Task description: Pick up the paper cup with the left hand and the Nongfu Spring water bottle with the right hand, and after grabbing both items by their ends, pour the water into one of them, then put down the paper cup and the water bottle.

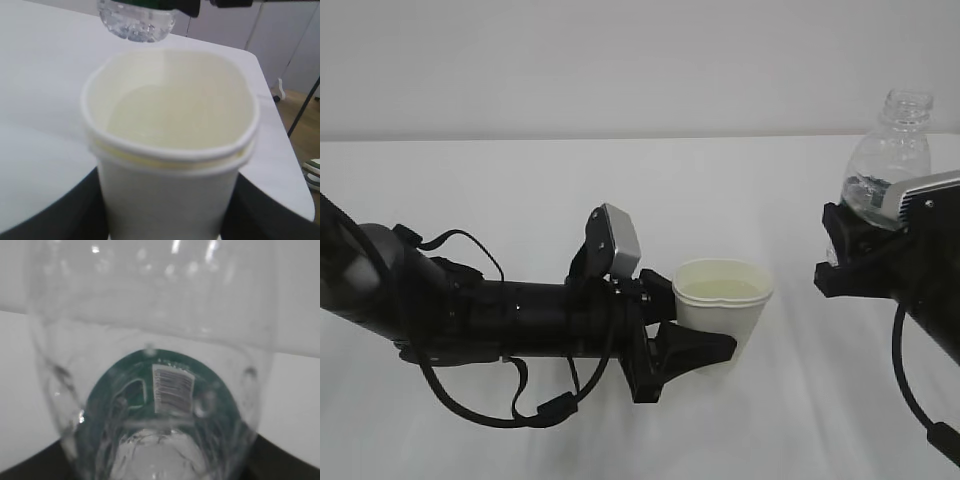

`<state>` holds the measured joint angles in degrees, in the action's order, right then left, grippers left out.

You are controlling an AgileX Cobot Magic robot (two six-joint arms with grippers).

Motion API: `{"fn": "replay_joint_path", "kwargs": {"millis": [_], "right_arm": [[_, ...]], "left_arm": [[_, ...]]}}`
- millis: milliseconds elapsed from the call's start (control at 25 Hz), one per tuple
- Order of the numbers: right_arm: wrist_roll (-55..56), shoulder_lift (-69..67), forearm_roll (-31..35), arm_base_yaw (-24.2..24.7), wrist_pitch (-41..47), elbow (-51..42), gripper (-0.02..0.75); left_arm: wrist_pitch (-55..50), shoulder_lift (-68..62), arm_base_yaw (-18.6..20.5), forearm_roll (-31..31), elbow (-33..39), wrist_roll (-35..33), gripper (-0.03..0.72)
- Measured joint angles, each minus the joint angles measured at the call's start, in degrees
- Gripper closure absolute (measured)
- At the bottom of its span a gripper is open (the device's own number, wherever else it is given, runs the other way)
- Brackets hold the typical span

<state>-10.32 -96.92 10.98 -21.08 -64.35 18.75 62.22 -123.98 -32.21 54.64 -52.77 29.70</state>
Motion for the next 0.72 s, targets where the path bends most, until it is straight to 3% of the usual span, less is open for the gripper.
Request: {"fn": "replay_joint_path", "kwargs": {"millis": [720], "right_arm": [[4.62, -14.13, 2.53, 0.00, 0.00, 11.17, 0.360]], "left_arm": [[1.02, 0.00, 0.00, -1.76, 0.00, -1.29, 0.274]]}}
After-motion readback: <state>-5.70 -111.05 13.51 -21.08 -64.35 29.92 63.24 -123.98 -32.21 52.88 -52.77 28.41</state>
